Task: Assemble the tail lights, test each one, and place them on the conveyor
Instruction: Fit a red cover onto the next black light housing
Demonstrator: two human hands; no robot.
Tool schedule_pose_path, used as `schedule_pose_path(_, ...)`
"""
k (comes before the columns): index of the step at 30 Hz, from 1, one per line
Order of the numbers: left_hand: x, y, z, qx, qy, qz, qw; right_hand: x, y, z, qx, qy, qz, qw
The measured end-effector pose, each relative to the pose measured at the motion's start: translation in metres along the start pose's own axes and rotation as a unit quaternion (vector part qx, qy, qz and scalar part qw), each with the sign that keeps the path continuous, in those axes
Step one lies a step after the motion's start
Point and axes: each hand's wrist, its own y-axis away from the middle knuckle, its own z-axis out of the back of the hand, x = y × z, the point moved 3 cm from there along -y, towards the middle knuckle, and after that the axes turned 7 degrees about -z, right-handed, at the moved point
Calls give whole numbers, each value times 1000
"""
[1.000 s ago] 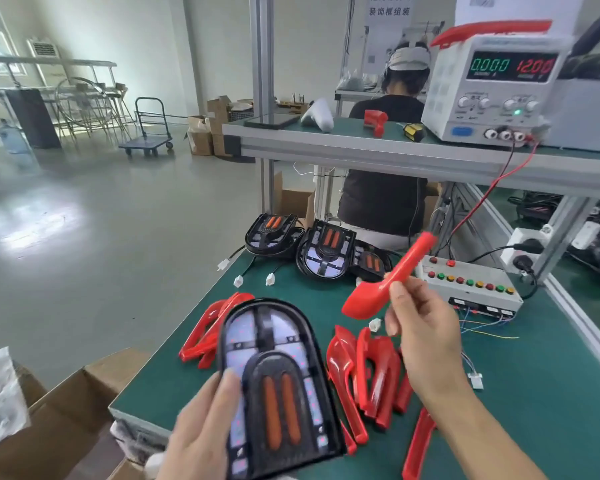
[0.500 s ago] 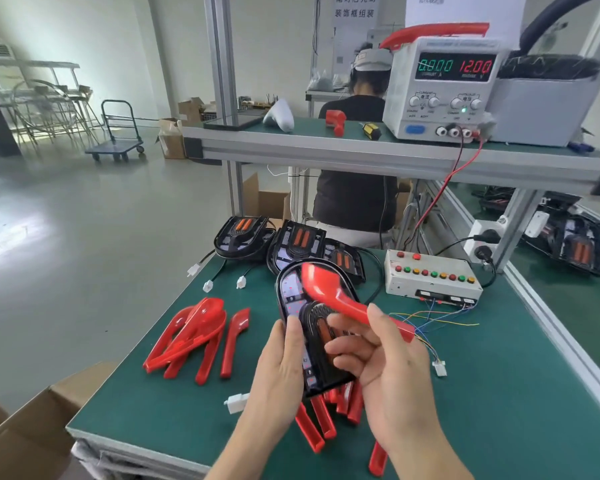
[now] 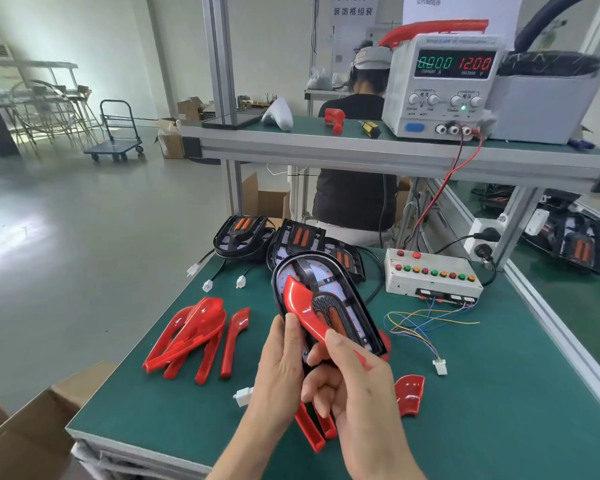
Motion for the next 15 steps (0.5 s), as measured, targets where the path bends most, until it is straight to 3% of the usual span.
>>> schedule_pose_path(2,1,0,1,-7,3,-4,1000,2,0,0,15,-21,-14,1000)
schedule_pose_path(5,5,0,1,4,29,-11,1000,3,0,-5,58,-153,-81,983)
schedule_pose_path(10,10,2,-2,-13,63,2,998,-2,5,-9,32,-283,-134,949)
schedule_pose_path(12,13,3,-3,-4,73,-1,997,-7,6,-9,12,-273,-153,950)
schedule_pose_path(15,15,5,-2,-3,64,-6,998,-9,5,-4,-32,-120,-128,984)
